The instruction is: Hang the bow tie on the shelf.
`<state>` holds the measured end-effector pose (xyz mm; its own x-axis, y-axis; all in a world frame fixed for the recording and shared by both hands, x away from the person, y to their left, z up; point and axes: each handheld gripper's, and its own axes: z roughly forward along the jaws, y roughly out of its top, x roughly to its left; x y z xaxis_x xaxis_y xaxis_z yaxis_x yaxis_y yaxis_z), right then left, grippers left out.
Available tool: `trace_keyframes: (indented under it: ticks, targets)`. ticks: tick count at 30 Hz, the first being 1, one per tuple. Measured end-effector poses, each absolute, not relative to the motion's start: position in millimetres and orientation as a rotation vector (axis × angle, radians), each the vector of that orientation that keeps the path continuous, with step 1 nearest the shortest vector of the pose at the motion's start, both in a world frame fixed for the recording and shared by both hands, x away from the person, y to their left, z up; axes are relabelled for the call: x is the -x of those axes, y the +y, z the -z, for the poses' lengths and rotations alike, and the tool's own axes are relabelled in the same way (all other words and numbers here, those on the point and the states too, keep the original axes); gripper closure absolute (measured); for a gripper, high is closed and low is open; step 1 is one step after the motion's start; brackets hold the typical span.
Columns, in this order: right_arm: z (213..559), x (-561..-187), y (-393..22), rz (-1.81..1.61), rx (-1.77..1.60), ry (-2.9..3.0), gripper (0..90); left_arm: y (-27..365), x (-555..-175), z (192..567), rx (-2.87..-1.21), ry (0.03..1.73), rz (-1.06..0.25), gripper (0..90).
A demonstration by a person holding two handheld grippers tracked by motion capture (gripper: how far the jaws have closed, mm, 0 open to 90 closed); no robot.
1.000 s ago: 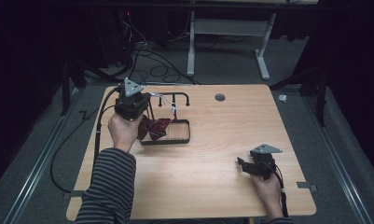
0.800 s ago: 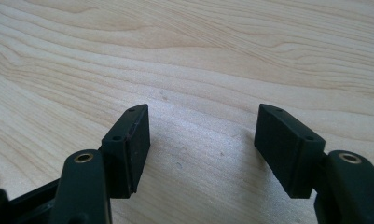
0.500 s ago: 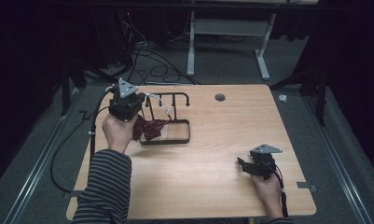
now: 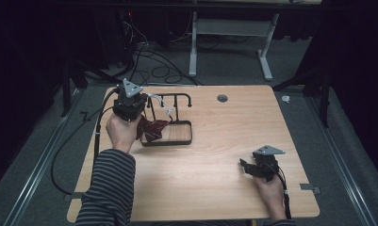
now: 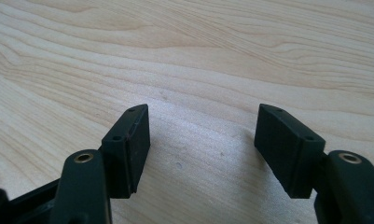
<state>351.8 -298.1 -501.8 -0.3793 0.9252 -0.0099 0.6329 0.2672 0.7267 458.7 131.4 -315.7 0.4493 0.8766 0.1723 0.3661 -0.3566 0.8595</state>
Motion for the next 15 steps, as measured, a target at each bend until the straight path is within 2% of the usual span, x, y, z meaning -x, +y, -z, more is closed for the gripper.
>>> trace_keyframes:
  ticks: [15]
  targets:
    - [501.7,-351.8,-298.3,-0.902,-1.41,2.108,37.1,109.3,-462.3,316.1,-1.957,1.019,-0.851,88.3]
